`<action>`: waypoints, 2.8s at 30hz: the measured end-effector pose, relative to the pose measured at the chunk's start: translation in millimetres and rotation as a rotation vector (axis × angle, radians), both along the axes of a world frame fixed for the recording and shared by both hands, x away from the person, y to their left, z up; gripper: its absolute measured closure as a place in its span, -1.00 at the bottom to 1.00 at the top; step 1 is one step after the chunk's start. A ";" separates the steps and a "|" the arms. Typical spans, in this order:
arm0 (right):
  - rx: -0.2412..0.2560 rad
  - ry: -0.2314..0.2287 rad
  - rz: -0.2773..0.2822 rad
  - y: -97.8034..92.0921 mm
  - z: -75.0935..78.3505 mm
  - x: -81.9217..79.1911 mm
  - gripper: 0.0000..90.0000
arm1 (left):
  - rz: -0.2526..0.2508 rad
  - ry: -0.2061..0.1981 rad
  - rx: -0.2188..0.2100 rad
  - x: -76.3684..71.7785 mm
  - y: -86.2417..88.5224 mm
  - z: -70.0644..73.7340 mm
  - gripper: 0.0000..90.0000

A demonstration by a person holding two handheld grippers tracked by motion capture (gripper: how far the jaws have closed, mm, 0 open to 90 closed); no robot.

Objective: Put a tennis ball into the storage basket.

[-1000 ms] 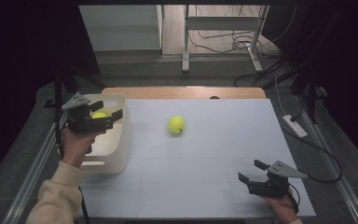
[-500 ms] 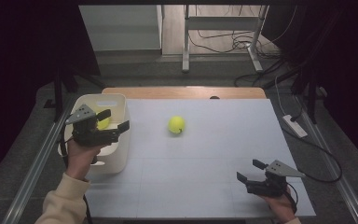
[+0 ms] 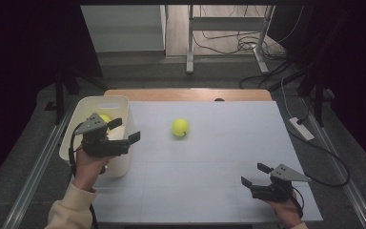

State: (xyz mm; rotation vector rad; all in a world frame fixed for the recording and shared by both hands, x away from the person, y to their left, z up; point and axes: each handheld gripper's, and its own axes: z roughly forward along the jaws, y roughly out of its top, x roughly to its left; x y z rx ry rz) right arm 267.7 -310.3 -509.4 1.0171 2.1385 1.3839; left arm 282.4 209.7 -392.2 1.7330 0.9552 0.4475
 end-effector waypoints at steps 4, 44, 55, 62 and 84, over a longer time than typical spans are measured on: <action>0.000 -0.002 0.000 -0.1 0.3 -0.7 -0.70 | -0.020 0.006 0.010 0.4 -6.7 -1.5 -0.71; 0.000 -0.003 0.000 0.8 -0.1 1.5 -0.69 | -0.111 0.045 0.029 12.5 -55.3 -7.0 -0.70; 0.012 -0.008 -0.003 1.8 1.0 3.7 -0.69 | -0.137 0.067 0.038 22.8 -66.2 -7.3 -0.70; 0.013 -0.009 -0.004 1.1 1.1 3.1 -0.69 | -0.135 0.072 0.064 26.5 -72.8 -7.9 -0.72; 0.007 -0.019 0.015 3.9 1.8 4.4 -0.69 | -0.142 0.137 0.121 45.6 -93.5 -14.6 -0.82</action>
